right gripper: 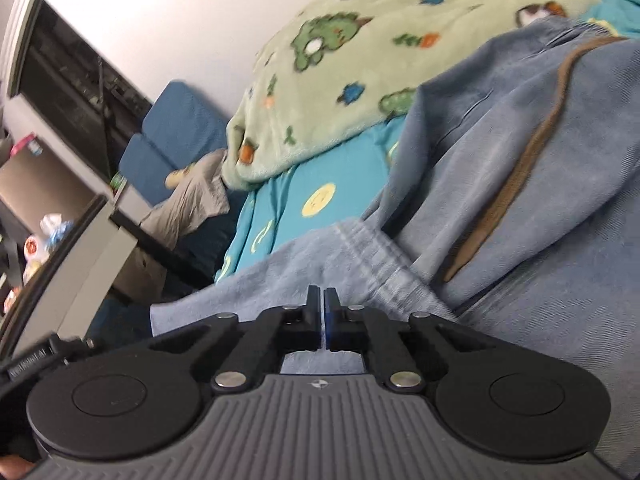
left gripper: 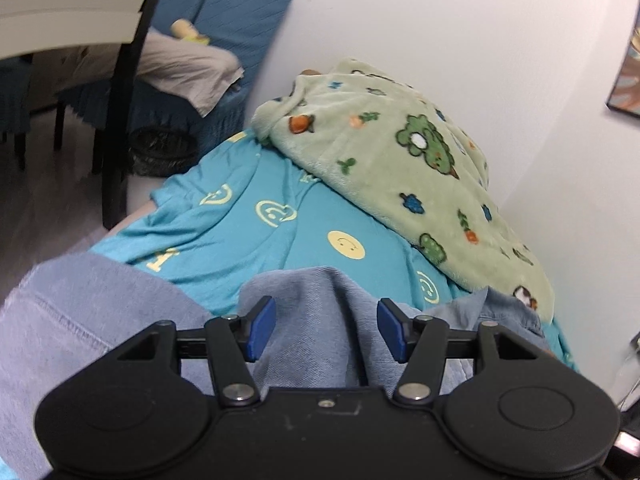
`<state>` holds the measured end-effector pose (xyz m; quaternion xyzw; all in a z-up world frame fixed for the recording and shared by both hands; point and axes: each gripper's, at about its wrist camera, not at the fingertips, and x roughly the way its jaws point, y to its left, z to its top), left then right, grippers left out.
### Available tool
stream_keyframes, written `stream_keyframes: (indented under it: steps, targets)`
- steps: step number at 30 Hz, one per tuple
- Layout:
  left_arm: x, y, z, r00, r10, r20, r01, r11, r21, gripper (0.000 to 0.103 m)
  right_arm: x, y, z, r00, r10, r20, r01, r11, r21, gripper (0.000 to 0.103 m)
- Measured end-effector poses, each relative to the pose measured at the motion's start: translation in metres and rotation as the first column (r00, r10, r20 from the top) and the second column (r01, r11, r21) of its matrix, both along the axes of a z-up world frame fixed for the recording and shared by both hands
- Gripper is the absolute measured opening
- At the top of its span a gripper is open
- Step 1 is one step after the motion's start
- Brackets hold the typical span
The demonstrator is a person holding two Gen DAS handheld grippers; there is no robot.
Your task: Fold clothes
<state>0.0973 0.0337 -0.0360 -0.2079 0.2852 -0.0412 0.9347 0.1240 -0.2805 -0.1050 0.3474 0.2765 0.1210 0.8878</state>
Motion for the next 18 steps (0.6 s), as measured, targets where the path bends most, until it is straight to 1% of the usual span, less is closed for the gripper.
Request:
stream_keyframes:
  steps: [3, 5, 7, 8, 10, 11, 12, 13, 14, 16, 17, 18]
  targets:
    - [-0.003, 0.005, 0.001, 1.000, 0.007, -0.003, -0.007, 1.000, -0.025, 0.053, -0.011, -0.013, 0.009, 0.998, -0.054, 0.033, 0.052, 0.997, 0.054, 0.000]
    - [-0.005, 0.006, 0.001, 1.000, 0.004, -0.003, -0.004, 0.999, -0.036, 0.053, -0.013, -0.022, 0.003, 0.995, -0.092, -0.030, 0.095, 0.991, 0.098, 0.001]
    - [-0.006, 0.005, 0.003, 1.000, -0.004, 0.001, 0.004, 0.999, -0.037, 0.053, -0.015, -0.031, -0.005, 0.987, -0.124, -0.105, 0.138, 0.981, 0.136, 0.005]
    - [-0.007, 0.004, 0.003, 1.000, -0.009, 0.004, 0.009, 0.999, -0.035, 0.053, -0.015, -0.035, -0.010, 0.981, -0.136, -0.140, 0.156, 0.978, 0.140, 0.008]
    - [-0.008, 0.002, 0.005, 1.000, -0.015, 0.009, 0.016, 0.999, -0.034, 0.054, -0.016, -0.040, -0.018, 0.965, -0.163, -0.207, 0.191, 0.973, 0.126, 0.021]
    - [-0.008, 0.002, 0.005, 1.000, -0.019, 0.007, 0.020, 0.999, -0.045, 0.054, -0.016, -0.041, -0.022, 0.955, -0.177, -0.236, 0.210, 0.969, 0.126, 0.039]
    - [-0.009, 0.003, 0.005, 1.000, -0.024, 0.005, 0.024, 0.998, -0.057, 0.055, -0.017, -0.042, -0.025, 0.948, -0.187, -0.255, 0.227, 0.964, 0.137, 0.066]
    - [-0.009, 0.003, 0.005, 1.000, -0.028, 0.005, 0.028, 0.997, -0.070, 0.055, -0.016, -0.041, -0.028, 0.950, -0.179, -0.257, 0.222, 0.963, 0.153, 0.073]
    - [-0.009, 0.004, 0.005, 1.000, -0.028, 0.007, 0.029, 0.997, -0.076, 0.055, -0.015, -0.040, -0.031, 0.952, -0.167, -0.255, 0.214, 0.962, 0.170, 0.074]
    - [-0.008, 0.005, 0.006, 1.000, -0.020, 0.012, 0.021, 0.997, -0.072, 0.055, -0.008, -0.033, -0.036, 0.955, -0.131, -0.267, 0.179, 0.970, 0.162, 0.074]
    - [-0.008, 0.006, 0.005, 1.000, -0.018, 0.012, 0.019, 0.997, -0.069, 0.055, -0.004, -0.028, -0.039, 0.954, -0.115, -0.275, 0.161, 0.976, 0.150, 0.071]
    - [-0.007, 0.007, 0.005, 1.000, -0.015, 0.012, 0.016, 0.998, -0.067, 0.055, 0.000, -0.024, -0.041, 0.954, -0.100, -0.282, 0.143, 0.981, 0.135, 0.061]
